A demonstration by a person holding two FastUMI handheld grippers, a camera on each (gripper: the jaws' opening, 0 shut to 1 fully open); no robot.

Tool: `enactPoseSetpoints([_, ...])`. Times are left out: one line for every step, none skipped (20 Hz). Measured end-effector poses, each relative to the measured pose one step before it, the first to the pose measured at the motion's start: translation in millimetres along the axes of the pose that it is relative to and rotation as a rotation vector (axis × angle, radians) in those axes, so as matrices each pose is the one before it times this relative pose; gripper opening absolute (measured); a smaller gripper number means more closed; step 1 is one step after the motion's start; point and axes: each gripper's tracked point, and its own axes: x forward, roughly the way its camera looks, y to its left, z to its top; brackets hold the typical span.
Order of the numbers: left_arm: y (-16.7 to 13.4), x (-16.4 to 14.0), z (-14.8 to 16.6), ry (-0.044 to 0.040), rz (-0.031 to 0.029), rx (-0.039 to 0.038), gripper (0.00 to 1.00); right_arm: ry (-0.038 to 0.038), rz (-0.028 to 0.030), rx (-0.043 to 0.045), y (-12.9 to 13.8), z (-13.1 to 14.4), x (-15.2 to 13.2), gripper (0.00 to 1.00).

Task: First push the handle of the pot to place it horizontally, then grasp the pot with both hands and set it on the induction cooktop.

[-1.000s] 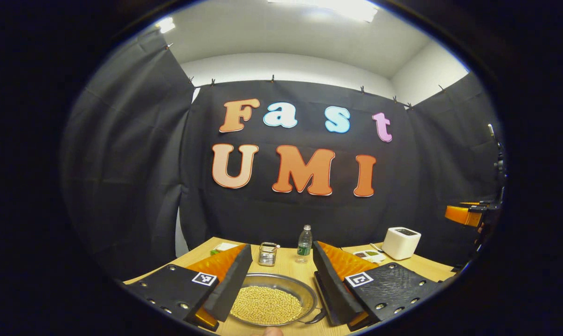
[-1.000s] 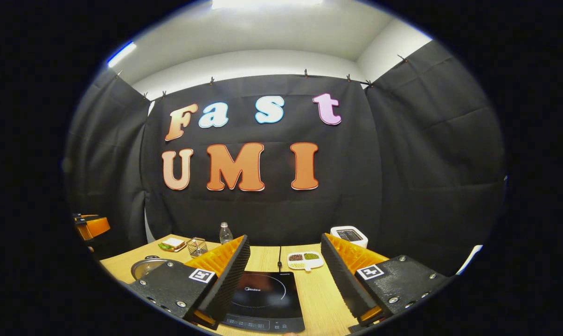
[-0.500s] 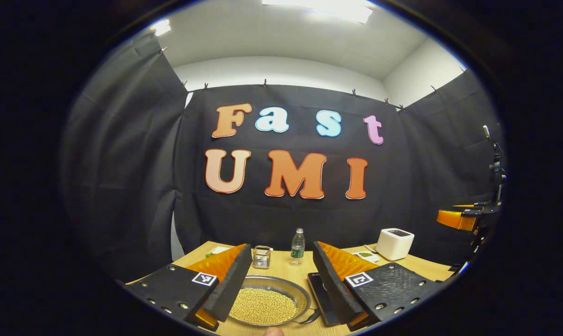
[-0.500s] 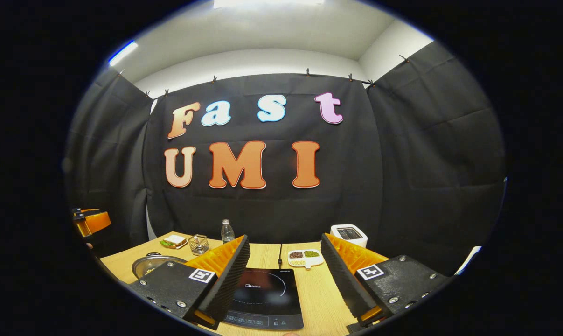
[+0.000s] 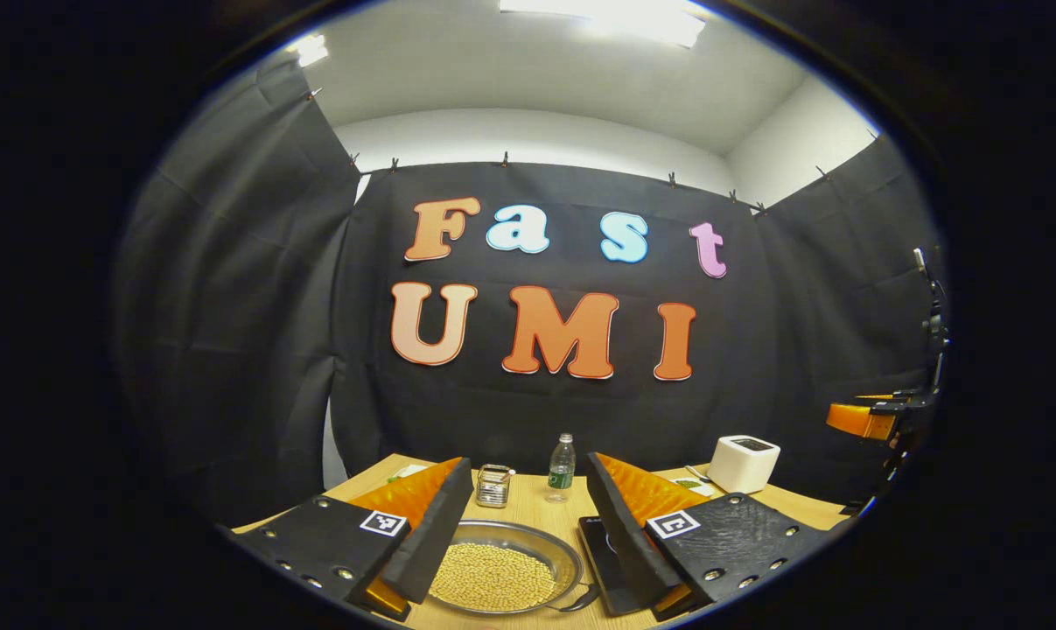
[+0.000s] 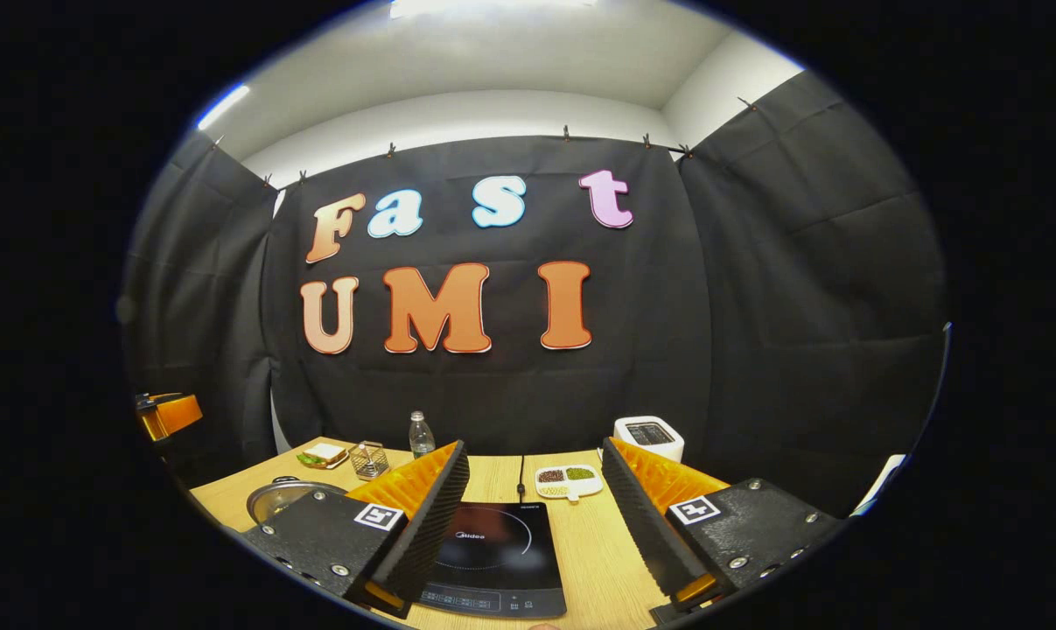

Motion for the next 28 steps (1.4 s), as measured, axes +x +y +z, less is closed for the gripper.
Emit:
enactPoseSetpoints([-1.8,0.74,-1.16,0.00341,-0.0079,-0.00938,0.84,0.00262,-0.00054,0.00237,-1.31,-1.43,1.16,0.95])
enactPoseSetpoints([-5.92,-0.58,-1.98,0.00359,-0.01985,-0.01193,0.84,0.00157,-0.00153,0.00279,-1.15,-0.32,-0.44,0.95])
enactPoseSetpoints([-7.16,-0.11,-0.31,0.00206,-0.03126,-0.01147,0.68,0.00118,-0.00098,0.00304,-0.78,-0.15,0.72,0.95])
enactPoseSetpoints([-1.73,0.58,-0.39,-0.00279,-0.01726,-0.0057,0.52,0.00185,-0.00039,0.00358,0.21,-0.66,1.31,0.95])
enactPoseSetpoints([5.82,1.84,0.41,-0.001,0.02109,-0.01082,0.36,0.00372,-0.00091,0.00345,-0.86,-1.36,1.81,0.95])
enactPoseSetpoints([-1.93,-0.98,-6.93,0.0259,-0.01382,-0.01284,0.2,0.00442,-0.00238,0.00247,-1.26,-2.37,0.62,0.95])
enactPoseSetpoints([-4.81,0.85,-3.29,0.01083,-0.02246,-0.00103,0.04,0.00586,-0.00335,0.00212,-1.2,-1.43,1.95,0.95])
enactPoseSetpoints([-5.28,0.99,-2.93,0.00492,-0.01069,0.00904,0.03,0.00458,-0.00149,0.00202,-0.34,-2.01,0.95,0.95])
enactPoseSetpoints([-2.12,0.94,-0.77,0.0054,-0.00895,0.01073,0.03,0.00402,-0.00108,0.00201,-0.32,-1.06,0.9,0.95])
enactPoseSetpoints([-2.02,1.26,0.1,0.00141,-0.0098,0.00686,0.03,0.00275,-0.0002,0.00101,-0.63,-0.95,1.14,0.95])
enactPoseSetpoints([-3.76,-0.33,-2.09,0.00504,-0.0111,0.00503,0.07,0.00125,-0.00034,-0.00044,0.0,-0.14,0.82,0.95])
enactPoseSetpoints([-1.6,0.72,-1.77,0.00767,-0.00983,0.00223,0.07,-0.00084,-0.00047,-0.00152,0.05,-0.38,0.31,0.95])
enactPoseSetpoints([1.09,0.8,-3.04,0.0094,-0.00258,-0.00171,0.03,-0.0012,-0.00162,-0.0014,0.0,0.39,1.07,0.95])
enactPoseSetpoints([1.62,-0.78,-3.45,0.00783,-0.00143,-0.00335,0.07,-0.00097,-0.00205,-0.00025,-0.84,-0.22,-0.11,0.95])
enactPoseSetpoints([-0.69,1.05,-5.91,0.01644,-0.00718,-0.00374,0.03,-0.0002,-0.00028,0.00058,-0.27,-0.72,0.45,0.95])
enactPoseSetpoints([-0.28,0.77,-6.51,0.0175,-0.00541,-0.00406,0.04,0.00046,0.00099,0.00177,0.63,-0.16,1.19,0.95])
enactPoseSetpoints([0.43,0.34,-8.03,0.01862,-0.00908,-0.00176,0.03,0.00288,0.00221,0.00186,0.74,-0.71,0.53,0.95])
enactPoseSetpoints([0.11,1.36,-8.69,0.02264,-0.00963,-0.00168,0.07,0.00355,0.0033,0.00079,1.45,-2.3,0.87,0.95])
enactPoseSetpoints([0.04,0.37,-10.87,0.02501,-0.00472,-0.00074,0.04,0.00302,0.00126,0.00021,1.37,-1.26,1.47,0.95])
enactPoseSetpoints([2.22,0.57,-9.8,0.02537,0.00161,-0.00127,0.04,0.0028,-0.00004,-0.0011,0.1,-1.72,0.67,0.95])
enactPoseSetpoints([2.41,0.12,-9.63,0.02311,0.00212,-0.0026,0.03,0.004,0.00045,-0.00126,0.8,-1.44,1.89,0.95])
enactPoseSetpoints([1.52,1.36,-9.47,0.02358,0.0004,-0.00228,0.03,0.00385,0.00326,-0.00023,0.97,-1.89,-0.98,0.95])
enactPoseSetpoints([0.79,0.7,-10.9,0.02681,0.00026,0.00105,0.03,0.00365,0.00512,-0.0003,1.97,-0.95,0.09,0.95])
enactPoseSetpoints([2.34,0.65,-11.86,0.02564,0.0033,0.00158,0.03,0.00194,0.00285,-0.00145,1.23,-1.04,0.57,0.95])
enactPoseSetpoints([1.13,0.79,-12.42,0.02668,0.00016,-0.00438,0.03,0.0014,-0.00111,-0.00335,0.07,-0.44,1.38,0.95])
enactPoseSetpoints([0.49,0.58,-11.25,0.02754,-0.00395,0.00122,0.03,-0.00031,-0.00301,-0.00232,-1.3,-0.08,-0.08,0.95])
enactPoseSetpoints([-1.37,1.65,-11.55,0.02663,-0.00284,0.00237,0.03,-0.00039,-0.0018,0.00026,-0.22,-0.5,0.68,0.95])
enactPoseSetpoints([1.01,0.84,-9.53,0.02393,0.00177,0.00405,0.03,0.00081,0.00113,0.00246,0.81,-0.04,-0.15,0.95])
